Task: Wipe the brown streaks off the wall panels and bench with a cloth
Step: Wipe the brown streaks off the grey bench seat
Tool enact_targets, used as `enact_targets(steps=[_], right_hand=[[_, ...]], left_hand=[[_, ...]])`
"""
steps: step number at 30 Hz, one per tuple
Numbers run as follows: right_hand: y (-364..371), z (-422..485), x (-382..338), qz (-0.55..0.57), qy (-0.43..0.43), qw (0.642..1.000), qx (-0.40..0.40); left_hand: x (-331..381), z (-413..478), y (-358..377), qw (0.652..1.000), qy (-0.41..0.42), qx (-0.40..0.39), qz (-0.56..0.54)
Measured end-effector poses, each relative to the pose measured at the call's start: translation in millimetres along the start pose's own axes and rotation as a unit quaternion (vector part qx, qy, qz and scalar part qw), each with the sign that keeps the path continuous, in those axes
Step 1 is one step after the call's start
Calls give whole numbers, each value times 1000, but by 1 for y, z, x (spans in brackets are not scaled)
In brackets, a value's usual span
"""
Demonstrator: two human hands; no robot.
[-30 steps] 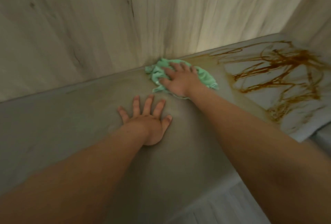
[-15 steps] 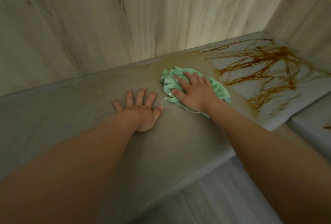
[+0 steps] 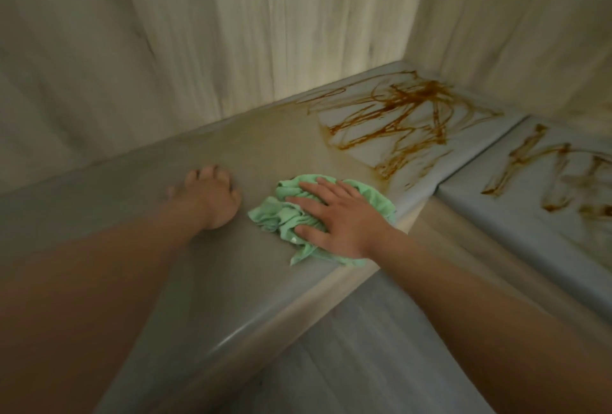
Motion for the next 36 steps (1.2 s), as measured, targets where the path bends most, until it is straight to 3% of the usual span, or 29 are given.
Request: enact_targets(steps=[5, 9, 18, 24, 28, 32, 36], right_hand=[[-14, 25, 127, 2, 243, 970, -3], [-18, 42, 171, 30, 345, 938, 1], [-20, 133, 163, 12, 372, 928, -4], [-14, 220, 89, -7, 216, 976, -10], [-21, 248, 99, -13, 124, 992, -20], [-28, 289, 125, -2, 230, 973, -6], [-28, 313, 125, 43, 368, 929, 7]], left_hand=[[60, 20, -6, 998, 67, 7, -13], [68, 42, 10, 998, 57, -33, -13], [60, 55, 36, 997, 32, -65, -21], [58, 60, 40, 995, 33, -86, -33], [57, 60, 41, 994, 40, -92, -38], [53, 63, 44, 995, 40, -85, -37], [57, 65, 47, 996, 43, -77, -34]])
Point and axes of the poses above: each hand's wrist, its own z-axis towards the middle knuckle, its own y-axis out of the palm, x = y × z, the point moved 8 cm from there along z, towards the middle knuckle, and after that the axes turned 13 degrees about y, right-handed, at the moved point
